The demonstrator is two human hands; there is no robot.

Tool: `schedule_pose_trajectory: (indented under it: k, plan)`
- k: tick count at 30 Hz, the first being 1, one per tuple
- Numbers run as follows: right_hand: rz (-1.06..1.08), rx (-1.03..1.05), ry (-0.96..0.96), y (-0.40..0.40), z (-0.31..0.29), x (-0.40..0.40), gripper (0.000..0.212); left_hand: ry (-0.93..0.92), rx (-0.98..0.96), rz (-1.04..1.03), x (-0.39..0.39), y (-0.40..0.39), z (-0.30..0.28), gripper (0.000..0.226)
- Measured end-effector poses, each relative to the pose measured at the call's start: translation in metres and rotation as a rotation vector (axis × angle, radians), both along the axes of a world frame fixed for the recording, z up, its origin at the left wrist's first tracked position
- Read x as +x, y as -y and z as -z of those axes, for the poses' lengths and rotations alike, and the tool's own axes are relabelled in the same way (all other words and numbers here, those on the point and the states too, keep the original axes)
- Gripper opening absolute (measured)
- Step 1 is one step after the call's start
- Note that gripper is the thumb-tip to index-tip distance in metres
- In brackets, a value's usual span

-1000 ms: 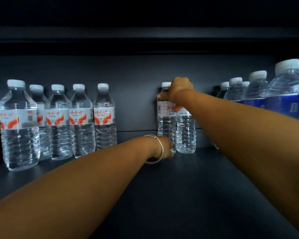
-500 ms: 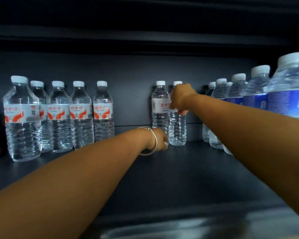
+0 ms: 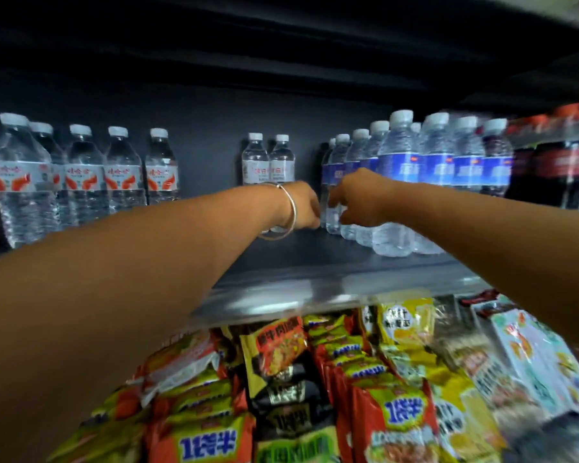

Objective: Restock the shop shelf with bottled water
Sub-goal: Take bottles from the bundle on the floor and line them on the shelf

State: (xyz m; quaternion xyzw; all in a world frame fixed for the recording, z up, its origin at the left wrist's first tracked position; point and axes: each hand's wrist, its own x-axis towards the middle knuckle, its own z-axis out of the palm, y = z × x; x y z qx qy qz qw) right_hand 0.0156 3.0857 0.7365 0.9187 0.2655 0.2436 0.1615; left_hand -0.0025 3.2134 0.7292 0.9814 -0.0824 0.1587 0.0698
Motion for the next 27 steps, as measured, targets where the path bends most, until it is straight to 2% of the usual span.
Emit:
schedule_pose_trajectory:
  k: [6, 12, 14, 19, 27]
  plan:
    - [0.016, 0.216, 0.010, 0.088, 0.032, -0.057, 0.036, 0.059, -0.077, 0.063, -0.063, 0.086, 0.019, 0.042]
    - [0.092, 0.187, -0.130, 0.193, 0.109, -0.086, 0.031, -0.042, -0.106, 0.162, -0.085, 0.181, 0.099, 0.041]
    - [0.107, 0.156, -0.210, 0.217, 0.150, -0.088, 0.026, -0.106, -0.085, 0.185, -0.086, 0.206, 0.141, 0.041]
    - [0.219, 0.200, -0.481, 0.270, 0.285, -0.067, 0.031, -0.349, -0.043, 0.247, -0.063, 0.254, 0.273, 0.044]
    - [0.391, 0.265, -0.897, 0.317, 0.571, -0.043, 0.030, -0.658, -0.024, 0.312, -0.034, 0.293, 0.546, 0.042]
